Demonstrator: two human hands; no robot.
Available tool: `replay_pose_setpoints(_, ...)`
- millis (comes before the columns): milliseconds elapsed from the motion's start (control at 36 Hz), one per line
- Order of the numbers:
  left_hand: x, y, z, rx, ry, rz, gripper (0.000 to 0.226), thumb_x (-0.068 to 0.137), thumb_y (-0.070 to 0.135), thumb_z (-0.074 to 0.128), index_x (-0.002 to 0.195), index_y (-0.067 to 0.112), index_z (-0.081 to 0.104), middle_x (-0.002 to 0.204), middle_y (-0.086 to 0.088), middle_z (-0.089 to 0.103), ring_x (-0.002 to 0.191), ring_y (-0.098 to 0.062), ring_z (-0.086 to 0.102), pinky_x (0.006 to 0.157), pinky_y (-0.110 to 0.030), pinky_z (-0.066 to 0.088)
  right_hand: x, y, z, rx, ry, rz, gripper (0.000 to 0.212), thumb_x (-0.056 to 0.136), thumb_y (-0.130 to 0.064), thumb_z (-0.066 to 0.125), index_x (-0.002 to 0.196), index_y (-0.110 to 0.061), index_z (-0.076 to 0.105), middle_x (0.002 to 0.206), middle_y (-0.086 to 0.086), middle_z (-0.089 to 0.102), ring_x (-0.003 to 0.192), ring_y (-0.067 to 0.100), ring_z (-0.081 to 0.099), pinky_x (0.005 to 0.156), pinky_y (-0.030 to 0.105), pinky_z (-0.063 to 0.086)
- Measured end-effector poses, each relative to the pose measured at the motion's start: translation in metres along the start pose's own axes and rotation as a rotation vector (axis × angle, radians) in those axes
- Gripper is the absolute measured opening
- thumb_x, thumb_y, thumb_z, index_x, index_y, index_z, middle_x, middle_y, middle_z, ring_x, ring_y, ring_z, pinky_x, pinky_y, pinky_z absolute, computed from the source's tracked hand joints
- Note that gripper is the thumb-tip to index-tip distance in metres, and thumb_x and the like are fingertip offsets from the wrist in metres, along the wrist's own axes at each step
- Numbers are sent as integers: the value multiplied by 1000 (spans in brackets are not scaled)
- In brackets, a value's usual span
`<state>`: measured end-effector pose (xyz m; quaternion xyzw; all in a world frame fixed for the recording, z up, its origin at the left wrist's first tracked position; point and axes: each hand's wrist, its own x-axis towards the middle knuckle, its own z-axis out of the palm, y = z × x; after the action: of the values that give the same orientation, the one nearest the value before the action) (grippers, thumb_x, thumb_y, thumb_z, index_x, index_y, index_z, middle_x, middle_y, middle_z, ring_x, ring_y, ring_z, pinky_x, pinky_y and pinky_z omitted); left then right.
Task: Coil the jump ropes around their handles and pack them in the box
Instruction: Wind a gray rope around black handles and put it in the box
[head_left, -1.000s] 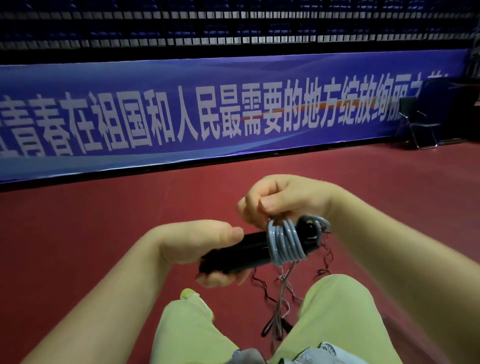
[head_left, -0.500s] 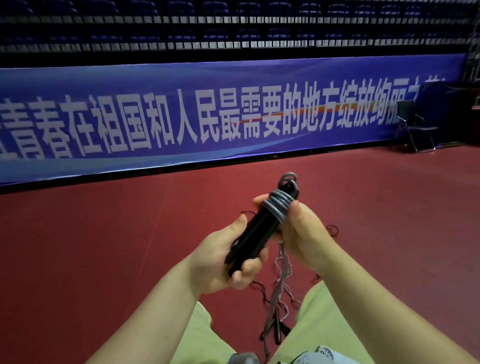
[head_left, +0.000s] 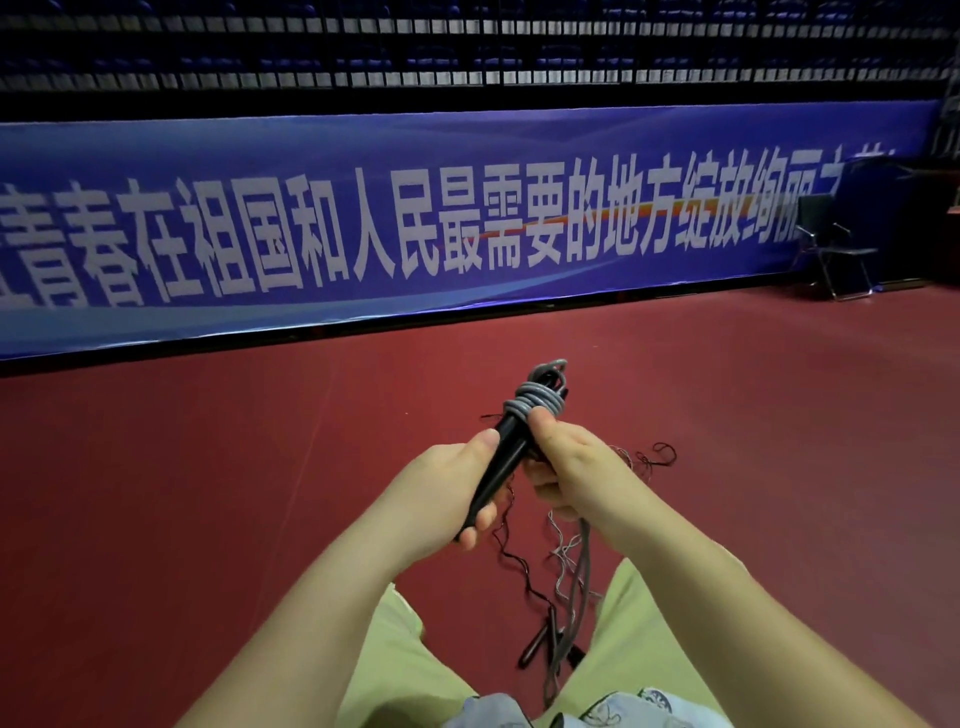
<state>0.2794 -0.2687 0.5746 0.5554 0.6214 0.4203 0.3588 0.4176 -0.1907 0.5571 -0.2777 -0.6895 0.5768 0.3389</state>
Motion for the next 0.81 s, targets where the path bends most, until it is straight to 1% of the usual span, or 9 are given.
replay_pose_setpoints(83,4,-7,2,222,59,24,51,100,45,27,82,7,56,52,3,55,47,-19,49,62,-38,47,4,7,2,-136,85,12,44,102,-45,30,68,-18,37,52,-6,26,43,9,19,42,22,18)
replay_pose_setpoints(167,7,-11,2,412,114,41,47,99,46,26,76,14,51,56,2,60,48,-18,55,72,-42,51,6,16,2,-241,143,24,50,101,-49,30,63,-17,37,47,-10,29,42,9,21,48,26,18)
replay_pose_setpoints(278,12,-12,1,649,172,9,53,94,56,21,79,17,53,71,0,67,68,-24,64,73,-43,52,9,22,2,-252,169,65,55,100,-54,28,63,-17,44,43,-12,30,40,9,22,49,27,18)
replay_pose_setpoints(361,13,-10,1,872,241,33,53,93,62,20,79,21,50,72,4,60,72,-23,58,63,-36,42,7,21,5,-111,138,124,52,98,-57,29,65,-20,45,54,-6,30,44,11,20,50,28,13)
replay_pose_setpoints(444,12,-7,4,1054,297,122,47,95,63,23,84,24,47,71,6,52,72,-22,52,63,-34,35,4,17,4,168,104,223,57,91,-68,32,68,-20,51,55,-6,35,42,9,21,45,24,13)
replay_pose_setpoints(528,11,-7,9,1090,332,217,44,94,63,25,87,24,44,73,6,54,71,-21,55,61,-34,36,2,12,2,296,122,227,58,85,-74,37,70,-20,54,54,-6,37,40,8,22,40,21,16)
replay_pose_setpoints(611,10,-8,12,1085,368,271,43,93,64,26,92,25,44,78,6,54,74,-21,57,61,-34,39,0,7,1,314,170,199,57,85,-72,40,69,-18,53,53,-5,38,40,9,23,39,21,16)
replay_pose_setpoints(694,8,-8,12,1126,414,315,44,92,65,25,97,26,44,84,8,53,81,-22,58,66,-34,39,-1,3,4,334,191,153,58,79,-74,43,66,-17,52,53,-2,41,40,10,25,41,22,16)
replay_pose_setpoints(806,3,-2,8,1034,370,276,44,90,65,30,110,30,47,93,8,52,91,-19,55,75,-36,43,-1,1,8,405,228,98,45,93,-56,44,77,-14,50,52,-2,43,38,9,27,40,19,18)
